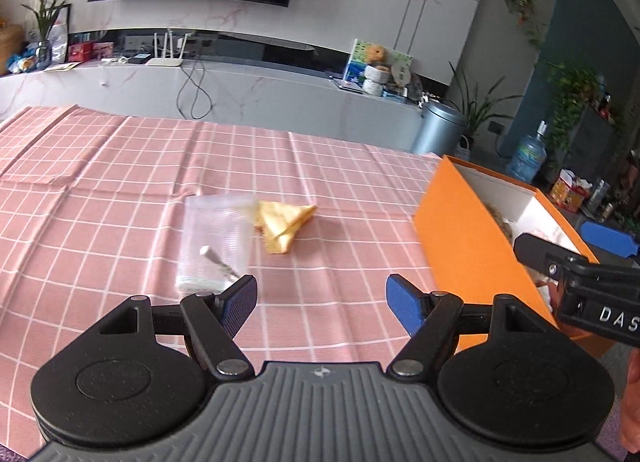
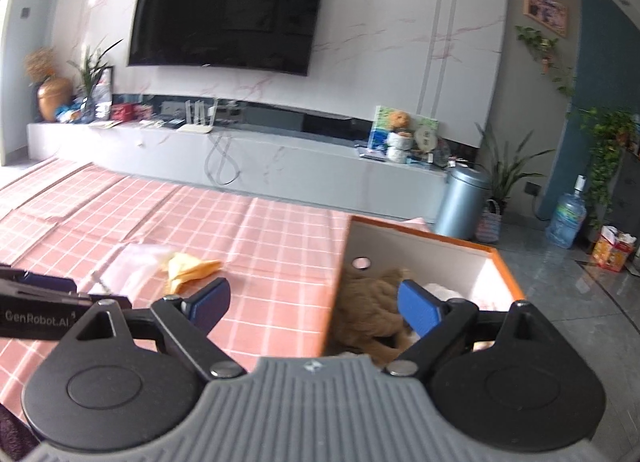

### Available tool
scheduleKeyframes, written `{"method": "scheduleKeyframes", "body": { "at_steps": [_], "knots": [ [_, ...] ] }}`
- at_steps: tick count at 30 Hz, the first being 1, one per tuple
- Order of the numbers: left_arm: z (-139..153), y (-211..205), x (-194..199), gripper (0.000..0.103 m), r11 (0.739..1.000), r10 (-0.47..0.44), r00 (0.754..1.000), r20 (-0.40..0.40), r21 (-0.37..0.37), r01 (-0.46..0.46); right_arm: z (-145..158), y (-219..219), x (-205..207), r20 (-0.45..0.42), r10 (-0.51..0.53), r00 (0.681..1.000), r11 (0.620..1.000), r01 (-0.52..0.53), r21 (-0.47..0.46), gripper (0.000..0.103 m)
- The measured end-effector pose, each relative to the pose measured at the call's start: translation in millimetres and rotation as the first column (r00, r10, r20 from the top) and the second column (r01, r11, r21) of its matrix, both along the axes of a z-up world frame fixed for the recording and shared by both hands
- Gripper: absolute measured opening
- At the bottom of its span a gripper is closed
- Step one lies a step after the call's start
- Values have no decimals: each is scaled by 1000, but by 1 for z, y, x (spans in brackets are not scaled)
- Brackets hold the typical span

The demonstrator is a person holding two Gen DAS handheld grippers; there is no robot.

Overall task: Organize soft objects
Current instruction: 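Move both open tools back toward the yellow cloth and clear bag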

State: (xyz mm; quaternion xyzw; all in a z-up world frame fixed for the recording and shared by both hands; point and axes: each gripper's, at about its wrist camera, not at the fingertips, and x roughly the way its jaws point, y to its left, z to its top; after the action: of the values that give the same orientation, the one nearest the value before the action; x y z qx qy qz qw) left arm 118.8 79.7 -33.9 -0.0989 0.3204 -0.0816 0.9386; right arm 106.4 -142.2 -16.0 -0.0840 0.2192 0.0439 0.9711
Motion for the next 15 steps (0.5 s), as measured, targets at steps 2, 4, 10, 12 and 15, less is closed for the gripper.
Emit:
{"method": "scheduleKeyframes", "body": {
  "at_steps": [2, 4, 10, 12, 15],
  "knots": [
    [-3, 9, 1, 86, 1000, 11, 1000, 1, -13, -11, -4, 9, 3, -12, 26, 1000, 1000, -26, -3, 89],
    [-7, 18, 1, 86, 999, 17, 1000, 6, -32, -17, -8, 18, 6, -25, 53, 998, 999, -53, 2, 89],
    [-18, 38, 4, 87, 996, 64, 998, 17, -61, -63, -22, 40, 25, -67, 99, 993, 995, -99, 5, 84],
    [-21, 45, 5, 88, 994, 81, 997, 20, -69, -79, -28, 46, 31, -86, 109, 990, 994, -108, 15, 80],
    [-27, 52, 11, 89, 993, 94, 995, 17, -75, -93, -36, 55, 42, -123, 128, 984, 992, -127, 19, 70]
  ]
}}
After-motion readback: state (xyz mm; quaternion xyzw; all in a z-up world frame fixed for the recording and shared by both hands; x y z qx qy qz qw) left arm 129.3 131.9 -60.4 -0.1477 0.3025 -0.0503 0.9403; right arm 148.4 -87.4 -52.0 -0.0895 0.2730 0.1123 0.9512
